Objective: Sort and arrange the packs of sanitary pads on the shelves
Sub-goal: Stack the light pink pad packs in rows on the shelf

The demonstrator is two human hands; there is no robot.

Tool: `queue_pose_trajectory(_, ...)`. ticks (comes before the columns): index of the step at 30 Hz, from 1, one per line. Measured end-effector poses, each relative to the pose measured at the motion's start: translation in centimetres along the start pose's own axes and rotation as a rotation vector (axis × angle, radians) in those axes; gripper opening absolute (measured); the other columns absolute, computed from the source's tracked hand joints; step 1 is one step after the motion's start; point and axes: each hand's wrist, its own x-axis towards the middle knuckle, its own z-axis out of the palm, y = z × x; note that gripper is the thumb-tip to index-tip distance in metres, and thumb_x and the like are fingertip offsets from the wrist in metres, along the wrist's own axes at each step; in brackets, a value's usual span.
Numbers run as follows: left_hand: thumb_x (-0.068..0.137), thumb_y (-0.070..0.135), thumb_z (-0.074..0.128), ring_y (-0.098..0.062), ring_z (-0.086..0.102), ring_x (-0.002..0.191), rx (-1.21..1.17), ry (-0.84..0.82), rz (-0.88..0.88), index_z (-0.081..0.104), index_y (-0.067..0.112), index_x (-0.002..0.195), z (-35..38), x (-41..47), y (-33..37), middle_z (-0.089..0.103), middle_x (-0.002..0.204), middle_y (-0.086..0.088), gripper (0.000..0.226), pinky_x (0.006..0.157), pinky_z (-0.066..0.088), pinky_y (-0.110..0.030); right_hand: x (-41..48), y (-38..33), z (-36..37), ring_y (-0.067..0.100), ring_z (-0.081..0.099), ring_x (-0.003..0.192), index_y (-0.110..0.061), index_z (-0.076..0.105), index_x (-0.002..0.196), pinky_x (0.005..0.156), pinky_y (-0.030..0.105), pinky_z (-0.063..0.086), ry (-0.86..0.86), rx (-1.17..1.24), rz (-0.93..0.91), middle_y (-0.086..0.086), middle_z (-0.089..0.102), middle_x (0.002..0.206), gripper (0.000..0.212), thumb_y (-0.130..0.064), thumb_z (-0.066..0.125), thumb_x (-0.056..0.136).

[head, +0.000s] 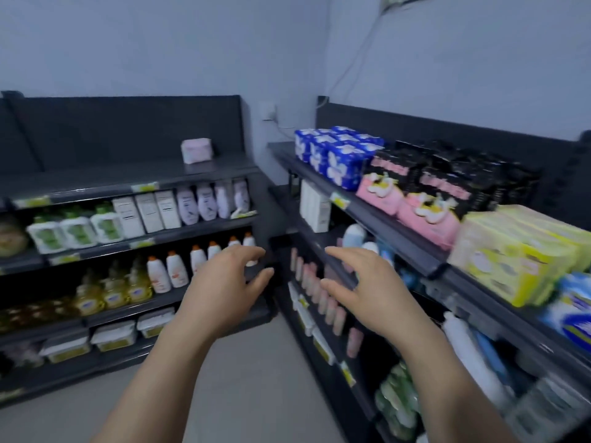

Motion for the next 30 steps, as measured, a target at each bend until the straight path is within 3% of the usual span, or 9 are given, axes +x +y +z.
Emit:
queue_pose_trajectory(4, 0.093, 0.041, 0.058, -0.013, 0.056, 0.111, 0.058, 0.039, -0.103, 0.062, 0.028, 0.122, -0.2, 3.2, -4.6, 0.062, 0.122, 0.008, 0.032, 0.088, 0.047, -0.03, 6.0, 0.3, 4.3, 0.013, 0.05, 0.123, -0.025, 0.053, 0.136, 0.104, 0.029, 0.039, -0.056, 0.037, -0.056, -0.007, 0.059, 0.13, 0.054, -0.04, 0.068, 0.086)
queue_pose_trajectory(7, 0.093, 0.042, 0.058, -0.011, 0.053, 0.119, 0.083, 0.061, -0.168, 0.059, 0.027, 0.129, 0.0, 6.8, -7.8, 0.06, 0.129, 0.011, 0.039, 0.093, 0.044, -0.028, 11.4, 1.0, 6.7, 0.012, 0.047, 0.125, -0.024, 0.052, 0.137, 0.105, 0.025, 0.036, -0.074, 0.042, -0.093, -0.008, 0.057, 0.134, 0.055, -0.04, 0.067, 0.087)
queue_pose_trajectory(21, 0.094, 0.041, 0.057, -0.011, 0.054, 0.119, 0.089, 0.196, -0.384, 0.057, 0.025, 0.132, 2.3, 27.4, -18.7, 0.059, 0.13, 0.009, 0.041, 0.096, 0.046, -0.031, 38.4, 5.7, 15.5, 0.011, 0.041, 0.13, -0.029, 0.048, 0.139, 0.101, 0.021, 0.032, -0.155, 0.091, -0.246, -0.009, 0.052, 0.136, 0.052, -0.038, 0.063, 0.091)
queue_pose_trajectory(30, 0.094, 0.041, 0.058, -0.014, 0.055, 0.118, 0.116, 0.219, -0.413, 0.058, 0.024, 0.13, 3.3, 37.9, -29.5, 0.061, 0.128, 0.007, 0.04, 0.092, 0.046, -0.031, 51.3, 4.7, 24.1, 0.014, 0.042, 0.131, -0.026, 0.049, 0.139, 0.107, 0.032, 0.036, -0.174, 0.067, -0.248, -0.005, 0.053, 0.139, 0.054, -0.038, 0.065, 0.089)
